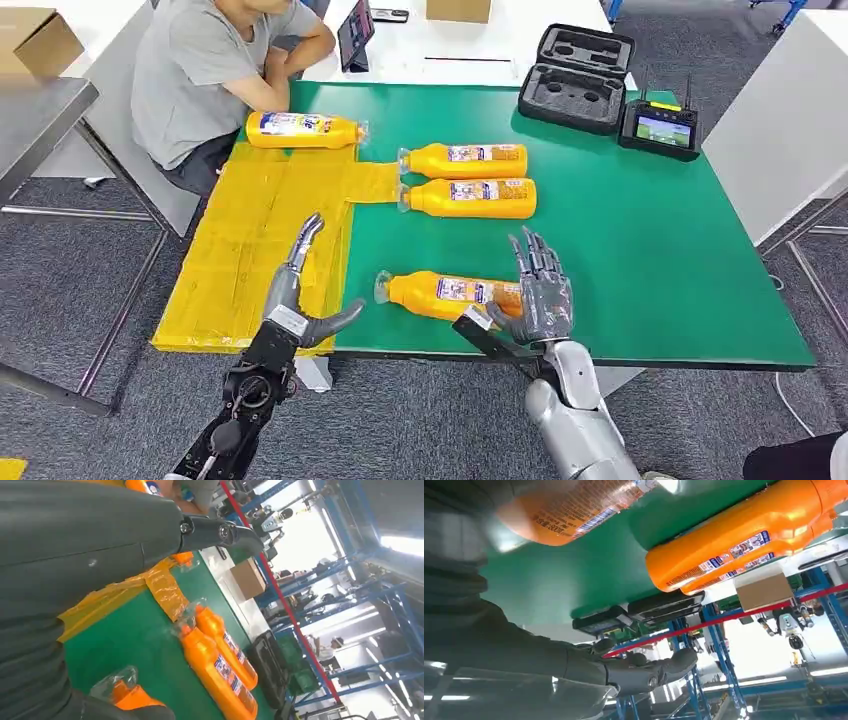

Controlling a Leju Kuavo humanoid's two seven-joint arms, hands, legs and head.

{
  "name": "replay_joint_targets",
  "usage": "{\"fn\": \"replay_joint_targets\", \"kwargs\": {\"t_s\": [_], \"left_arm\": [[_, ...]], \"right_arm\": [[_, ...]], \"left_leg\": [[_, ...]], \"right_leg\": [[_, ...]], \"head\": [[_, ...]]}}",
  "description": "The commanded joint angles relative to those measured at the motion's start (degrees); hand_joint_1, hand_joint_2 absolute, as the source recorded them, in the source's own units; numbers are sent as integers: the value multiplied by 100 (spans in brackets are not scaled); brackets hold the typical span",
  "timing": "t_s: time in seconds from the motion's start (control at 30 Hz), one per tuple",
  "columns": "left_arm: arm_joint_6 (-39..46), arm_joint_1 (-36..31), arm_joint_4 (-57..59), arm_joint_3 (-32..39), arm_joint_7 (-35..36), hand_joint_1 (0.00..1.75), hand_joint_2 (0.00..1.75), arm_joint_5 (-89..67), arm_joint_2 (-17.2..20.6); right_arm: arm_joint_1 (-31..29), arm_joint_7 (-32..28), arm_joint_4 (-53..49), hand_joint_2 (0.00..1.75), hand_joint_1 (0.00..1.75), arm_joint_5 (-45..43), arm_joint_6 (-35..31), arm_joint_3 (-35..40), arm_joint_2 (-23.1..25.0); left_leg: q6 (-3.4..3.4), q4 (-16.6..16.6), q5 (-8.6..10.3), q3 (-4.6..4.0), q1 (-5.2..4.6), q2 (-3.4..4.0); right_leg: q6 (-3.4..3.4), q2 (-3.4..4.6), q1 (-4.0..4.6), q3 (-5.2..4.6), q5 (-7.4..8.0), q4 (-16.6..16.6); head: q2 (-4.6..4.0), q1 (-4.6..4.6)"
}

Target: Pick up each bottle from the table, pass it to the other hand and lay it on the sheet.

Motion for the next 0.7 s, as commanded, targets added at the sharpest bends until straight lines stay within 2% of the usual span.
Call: {"fn": "replay_joint_targets", "kwargs": {"t_s": [0.03,0.33,0.4,0.53,0.7], "left_arm": [[-70,-209,146,77,0,0,175,6,-3],[-143,-279,226,-26,0,0,175,35,-6],[-172,-287,226,-78,0,0,175,45,10],[-189,-308,248,-109,0,0,175,42,12],[-160,-370,316,-188,0,0,175,50,23]], "right_arm": [[-283,110,747,175,0,48,185,123,-168],[-246,176,757,175,0,33,713,150,-136],[-159,69,607,175,0,-102,960,141,-89],[-104,12,495,175,0,-123,1053,191,-73],[7,-383,243,175,0,-569,1310,163,-7]], "left_leg": [[-7,10,-2,2,6,4],[0,7,17,5,4,6],[0,6,20,7,6,4],[1,10,37,-20,1,-7],[-3,11,41,-36,4,-1]], "right_leg": [[-10,0,8,5,1,3],[-18,-6,6,6,21,0],[-16,-9,8,7,26,-3],[-4,-12,2,-15,33,5],[-11,-6,6,-36,45,6]], "head": [[0,-2],[0,0],[0,-2],[0,0],[0,-2]]}}
